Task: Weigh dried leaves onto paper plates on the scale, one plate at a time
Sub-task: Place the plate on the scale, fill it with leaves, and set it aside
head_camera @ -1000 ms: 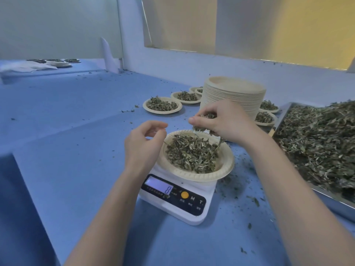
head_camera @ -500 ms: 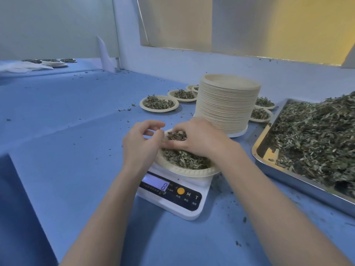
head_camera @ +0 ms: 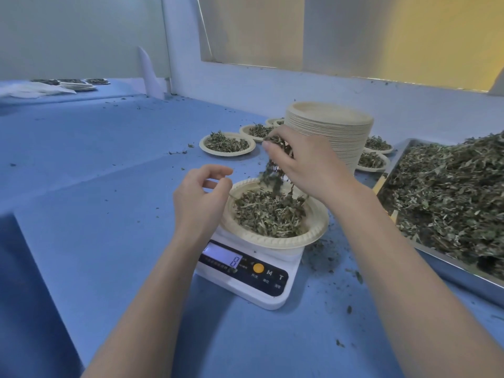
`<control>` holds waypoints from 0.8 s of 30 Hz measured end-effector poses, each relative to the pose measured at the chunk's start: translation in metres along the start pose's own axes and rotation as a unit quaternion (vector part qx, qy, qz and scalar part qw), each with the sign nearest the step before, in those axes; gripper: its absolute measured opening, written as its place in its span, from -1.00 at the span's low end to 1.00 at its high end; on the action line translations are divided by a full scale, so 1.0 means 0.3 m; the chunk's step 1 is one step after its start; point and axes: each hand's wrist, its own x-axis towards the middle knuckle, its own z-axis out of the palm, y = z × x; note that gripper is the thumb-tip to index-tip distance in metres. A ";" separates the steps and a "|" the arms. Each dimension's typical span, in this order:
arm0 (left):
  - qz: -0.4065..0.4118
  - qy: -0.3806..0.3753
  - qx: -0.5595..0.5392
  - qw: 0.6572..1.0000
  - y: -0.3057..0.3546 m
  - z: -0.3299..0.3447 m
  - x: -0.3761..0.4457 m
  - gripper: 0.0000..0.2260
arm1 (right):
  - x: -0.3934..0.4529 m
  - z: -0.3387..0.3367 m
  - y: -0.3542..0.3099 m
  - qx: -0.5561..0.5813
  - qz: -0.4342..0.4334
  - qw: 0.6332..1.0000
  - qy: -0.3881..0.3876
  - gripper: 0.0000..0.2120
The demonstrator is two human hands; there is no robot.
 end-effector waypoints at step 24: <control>-0.008 -0.005 0.007 1.000 0.005 0.001 -0.001 -0.83 | 0.005 -0.002 -0.013 -0.018 0.020 0.999 -0.025 -0.61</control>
